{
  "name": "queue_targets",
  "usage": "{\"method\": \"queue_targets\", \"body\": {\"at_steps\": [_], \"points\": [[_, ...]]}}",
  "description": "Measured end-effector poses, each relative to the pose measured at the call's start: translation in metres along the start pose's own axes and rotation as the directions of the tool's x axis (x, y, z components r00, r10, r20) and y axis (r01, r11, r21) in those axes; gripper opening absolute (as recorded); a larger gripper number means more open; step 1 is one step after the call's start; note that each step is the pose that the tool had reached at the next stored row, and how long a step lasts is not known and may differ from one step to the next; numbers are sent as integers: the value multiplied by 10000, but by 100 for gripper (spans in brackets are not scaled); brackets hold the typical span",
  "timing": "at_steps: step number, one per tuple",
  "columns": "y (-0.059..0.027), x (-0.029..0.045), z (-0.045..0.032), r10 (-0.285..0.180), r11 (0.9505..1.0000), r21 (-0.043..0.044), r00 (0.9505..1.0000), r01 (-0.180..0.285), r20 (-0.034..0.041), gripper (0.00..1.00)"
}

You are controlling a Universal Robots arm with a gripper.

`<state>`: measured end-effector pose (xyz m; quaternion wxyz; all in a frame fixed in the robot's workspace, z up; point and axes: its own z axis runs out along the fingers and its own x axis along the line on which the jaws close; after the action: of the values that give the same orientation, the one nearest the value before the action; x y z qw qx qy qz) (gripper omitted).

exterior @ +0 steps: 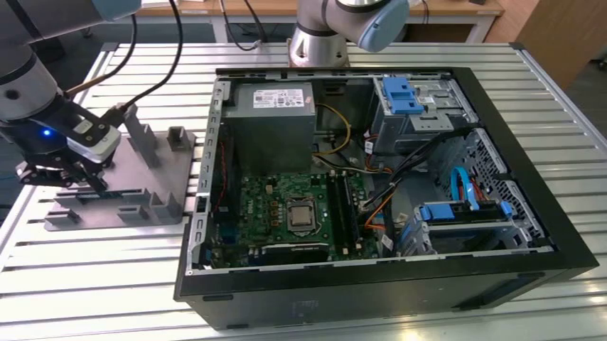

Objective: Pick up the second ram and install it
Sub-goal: 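Pick up the second ram and move it above second insertion slot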

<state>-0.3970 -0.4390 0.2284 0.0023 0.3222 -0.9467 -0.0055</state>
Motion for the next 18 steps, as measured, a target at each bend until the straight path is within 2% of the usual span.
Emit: {"method": "queue_targets", "body": {"at_steps": [9, 18], "points": [[0, 0, 0, -754, 9972, 1, 9972, 754, -8, 10], [0, 0, 0, -1446, 9895, 0, 9895, 1446, -17, 10]]}}
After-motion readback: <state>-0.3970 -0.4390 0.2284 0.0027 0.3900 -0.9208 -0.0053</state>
